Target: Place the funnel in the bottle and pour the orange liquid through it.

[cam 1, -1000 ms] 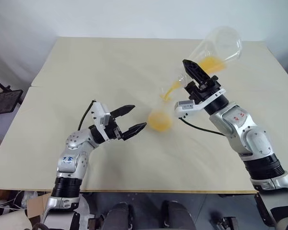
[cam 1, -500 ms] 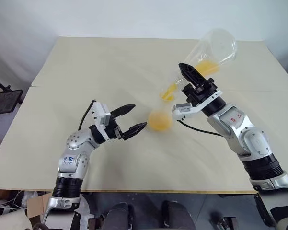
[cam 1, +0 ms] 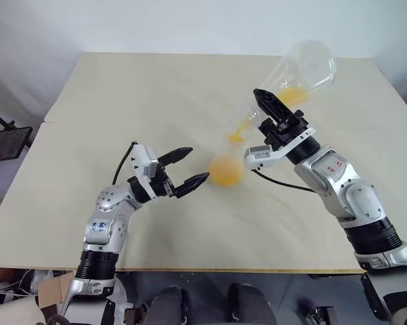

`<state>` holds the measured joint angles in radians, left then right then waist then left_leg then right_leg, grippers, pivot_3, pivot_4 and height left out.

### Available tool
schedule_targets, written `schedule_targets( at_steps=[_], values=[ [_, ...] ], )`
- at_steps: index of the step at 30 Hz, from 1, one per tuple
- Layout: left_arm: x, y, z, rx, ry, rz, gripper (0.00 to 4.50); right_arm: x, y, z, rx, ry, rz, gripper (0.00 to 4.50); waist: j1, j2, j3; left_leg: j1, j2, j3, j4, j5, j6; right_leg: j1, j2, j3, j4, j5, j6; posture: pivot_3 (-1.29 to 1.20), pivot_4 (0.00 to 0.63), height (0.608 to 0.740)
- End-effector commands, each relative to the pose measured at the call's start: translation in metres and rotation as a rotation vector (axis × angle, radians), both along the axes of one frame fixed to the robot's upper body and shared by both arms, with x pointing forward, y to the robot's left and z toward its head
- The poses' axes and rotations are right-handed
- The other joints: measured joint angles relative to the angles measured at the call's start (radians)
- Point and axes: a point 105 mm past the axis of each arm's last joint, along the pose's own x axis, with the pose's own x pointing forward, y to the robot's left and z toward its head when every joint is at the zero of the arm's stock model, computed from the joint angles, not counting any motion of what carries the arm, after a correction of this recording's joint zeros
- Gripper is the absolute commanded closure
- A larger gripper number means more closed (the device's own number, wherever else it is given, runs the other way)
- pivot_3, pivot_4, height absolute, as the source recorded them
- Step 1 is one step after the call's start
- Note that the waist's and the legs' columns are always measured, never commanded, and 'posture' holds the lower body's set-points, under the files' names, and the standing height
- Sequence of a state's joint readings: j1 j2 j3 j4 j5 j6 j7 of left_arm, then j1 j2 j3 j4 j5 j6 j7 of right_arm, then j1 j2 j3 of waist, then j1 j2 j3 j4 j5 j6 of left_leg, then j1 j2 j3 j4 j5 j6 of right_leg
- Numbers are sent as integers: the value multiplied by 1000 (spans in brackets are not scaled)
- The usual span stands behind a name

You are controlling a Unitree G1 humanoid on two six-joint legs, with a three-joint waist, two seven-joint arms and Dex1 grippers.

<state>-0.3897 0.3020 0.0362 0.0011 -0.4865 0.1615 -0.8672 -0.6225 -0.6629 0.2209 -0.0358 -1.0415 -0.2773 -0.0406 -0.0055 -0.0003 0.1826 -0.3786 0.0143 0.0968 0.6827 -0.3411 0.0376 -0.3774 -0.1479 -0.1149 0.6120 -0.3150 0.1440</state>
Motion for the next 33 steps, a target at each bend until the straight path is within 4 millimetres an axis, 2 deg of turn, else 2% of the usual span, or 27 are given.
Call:
schedule_targets(
  at_steps=[1, 33],
  values=[
    [-4, -3, 12, -7, -62, -8, 0, -9, -2, 19, 12, -82, 11, 2042, 0, 0, 0, 0, 0, 0, 0, 0, 0, 0, 0, 0, 0, 0, 0, 0, 150, 740],
    [-3, -3, 12, -17, -67, -1, 0, -8, -2, 20, 2, -99, 4, 2042, 0, 0, 0, 0, 0, 0, 0, 0, 0, 0, 0, 0, 0, 0, 0, 0, 150, 740]
  ],
)
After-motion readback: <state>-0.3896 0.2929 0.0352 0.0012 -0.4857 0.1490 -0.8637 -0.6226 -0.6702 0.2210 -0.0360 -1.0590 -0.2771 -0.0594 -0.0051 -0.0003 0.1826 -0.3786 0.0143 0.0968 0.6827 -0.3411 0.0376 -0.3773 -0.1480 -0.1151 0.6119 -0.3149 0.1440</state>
